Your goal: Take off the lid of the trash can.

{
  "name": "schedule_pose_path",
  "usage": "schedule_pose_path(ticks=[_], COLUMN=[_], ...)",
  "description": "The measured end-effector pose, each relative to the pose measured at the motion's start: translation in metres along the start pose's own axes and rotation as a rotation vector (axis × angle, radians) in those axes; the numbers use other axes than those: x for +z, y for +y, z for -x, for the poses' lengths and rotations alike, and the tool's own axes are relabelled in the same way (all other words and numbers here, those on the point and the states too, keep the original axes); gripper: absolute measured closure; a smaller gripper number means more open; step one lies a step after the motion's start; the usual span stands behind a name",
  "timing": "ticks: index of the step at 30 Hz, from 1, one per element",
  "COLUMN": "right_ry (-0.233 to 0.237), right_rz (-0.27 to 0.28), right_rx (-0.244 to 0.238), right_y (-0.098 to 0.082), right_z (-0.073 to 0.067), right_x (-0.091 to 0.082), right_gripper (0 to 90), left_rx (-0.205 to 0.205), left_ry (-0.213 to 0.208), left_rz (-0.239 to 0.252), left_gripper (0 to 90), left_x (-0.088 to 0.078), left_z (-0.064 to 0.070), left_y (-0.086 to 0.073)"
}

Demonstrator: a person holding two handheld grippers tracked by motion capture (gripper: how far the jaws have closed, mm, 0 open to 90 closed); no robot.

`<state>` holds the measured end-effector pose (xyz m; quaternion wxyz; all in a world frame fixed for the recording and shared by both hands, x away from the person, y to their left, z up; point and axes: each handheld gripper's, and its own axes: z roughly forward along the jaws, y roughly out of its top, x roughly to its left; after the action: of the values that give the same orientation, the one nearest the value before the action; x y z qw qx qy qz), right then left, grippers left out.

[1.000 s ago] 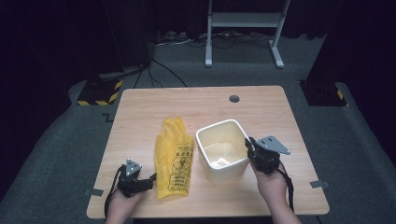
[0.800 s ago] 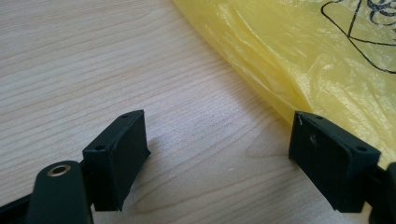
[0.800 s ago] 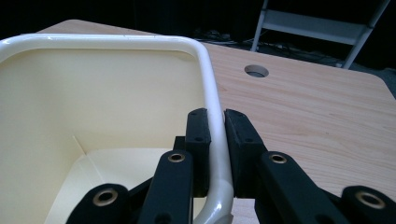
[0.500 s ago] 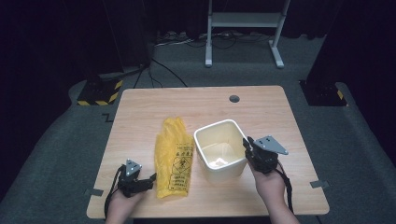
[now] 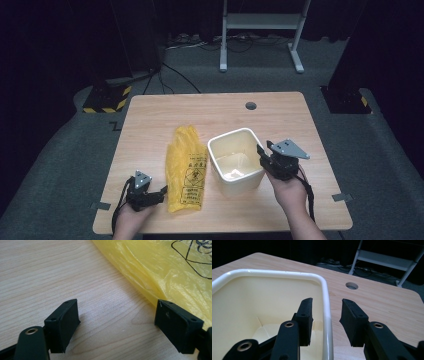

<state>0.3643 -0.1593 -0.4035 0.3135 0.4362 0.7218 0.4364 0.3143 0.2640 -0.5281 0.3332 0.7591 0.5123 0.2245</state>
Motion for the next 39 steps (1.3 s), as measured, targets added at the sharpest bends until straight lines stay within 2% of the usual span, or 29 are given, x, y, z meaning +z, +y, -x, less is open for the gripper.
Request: schedule_pose_path(ticks=[5,7,11,14,17,23,28,32,39], right_ry=[0.004,0.003,0.003,-0.033,-0.017,-0.030,-0.019,-0.019,-0.018], right_rz=[-0.017,-0.037,-0.068,-0.067,-0.102,-0.130,-0.162,-0.163,-0.171], right_rx=[-0.003,0.016,0.034,0.002,0.004,0.022,0.022,0.025,0.033], right_y=[0.007,0.011,0.014,0.014,0.013,0.015,0.014,0.013,0.013], right_z=[0.000,-0.001,0.000,-0.001,-0.001,-0.001,0.001,0.000,0.000], right_x=[0.003,0.007,0.013,0.015,0.018,0.018,0.017,0.018,0.018], right_gripper=[58.5,55.5,55.6,66.5,71.6,72.6,75.3,79.2,80.5], left_rx=[0.000,0.001,0.000,0.000,0.001,0.002,0.002,0.002,0.002], left_ry=[-0.001,-0.001,-0.002,-0.003,-0.003,-0.004,-0.006,-0.005,-0.004], left_rz=[0.000,0.000,0.000,0.000,-0.001,0.000,-0.001,-0.001,0.000], left_gripper=[19.5,19.5,19.5,19.6,19.5,19.5,19.5,19.5,19.5], left_x=[0.000,0.000,0.000,0.000,0.000,0.000,0.000,0.000,0.000], left_z=[0.000,0.000,0.000,0.000,0.000,0.000,0.000,0.000,0.000], left_y=[0.000,0.000,0.000,0.000,0.000,0.000,0.000,0.000,0.000])
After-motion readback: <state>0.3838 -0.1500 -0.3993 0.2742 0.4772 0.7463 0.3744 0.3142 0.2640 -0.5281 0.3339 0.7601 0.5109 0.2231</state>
